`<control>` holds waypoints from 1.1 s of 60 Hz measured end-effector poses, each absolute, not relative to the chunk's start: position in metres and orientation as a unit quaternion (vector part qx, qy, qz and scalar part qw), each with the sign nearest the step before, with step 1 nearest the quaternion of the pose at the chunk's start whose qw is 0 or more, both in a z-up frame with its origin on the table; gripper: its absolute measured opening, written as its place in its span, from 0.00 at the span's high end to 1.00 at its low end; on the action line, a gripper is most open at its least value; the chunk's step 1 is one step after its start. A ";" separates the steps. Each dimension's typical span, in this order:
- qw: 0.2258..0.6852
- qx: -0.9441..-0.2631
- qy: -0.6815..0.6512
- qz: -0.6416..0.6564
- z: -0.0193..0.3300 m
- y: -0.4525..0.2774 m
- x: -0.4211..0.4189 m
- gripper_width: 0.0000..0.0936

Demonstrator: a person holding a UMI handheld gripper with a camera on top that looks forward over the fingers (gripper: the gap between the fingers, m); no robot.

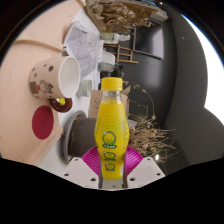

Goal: Pour water

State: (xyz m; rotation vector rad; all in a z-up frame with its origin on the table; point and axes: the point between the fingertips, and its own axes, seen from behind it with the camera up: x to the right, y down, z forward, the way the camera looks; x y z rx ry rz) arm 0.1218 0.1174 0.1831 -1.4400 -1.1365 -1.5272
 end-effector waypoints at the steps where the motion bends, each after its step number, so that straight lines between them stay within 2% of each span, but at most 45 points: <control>1: 0.362 -0.551 -0.451 -0.602 0.182 0.120 0.121 0.71; 10: 0.315 -0.513 -0.493 -0.628 0.163 0.133 0.123 0.71; 17: 0.318 -0.504 -0.507 -0.623 0.159 0.135 0.118 0.71; 22: 0.339 -0.517 -0.492 -0.613 0.168 0.135 0.116 0.71; 27: 0.382 -0.571 -0.446 -0.574 0.178 0.134 0.115 0.71; 37: 0.510 -0.702 -0.280 -0.410 0.211 0.125 0.110 0.71; 43: 0.558 -0.764 -0.167 -0.277 0.206 0.115 0.100 0.71; 55: 0.578 -0.813 -0.038 -0.059 0.165 0.124 0.094 0.70; 66: 0.570 -0.821 -0.017 0.003 0.121 0.127 0.082 0.70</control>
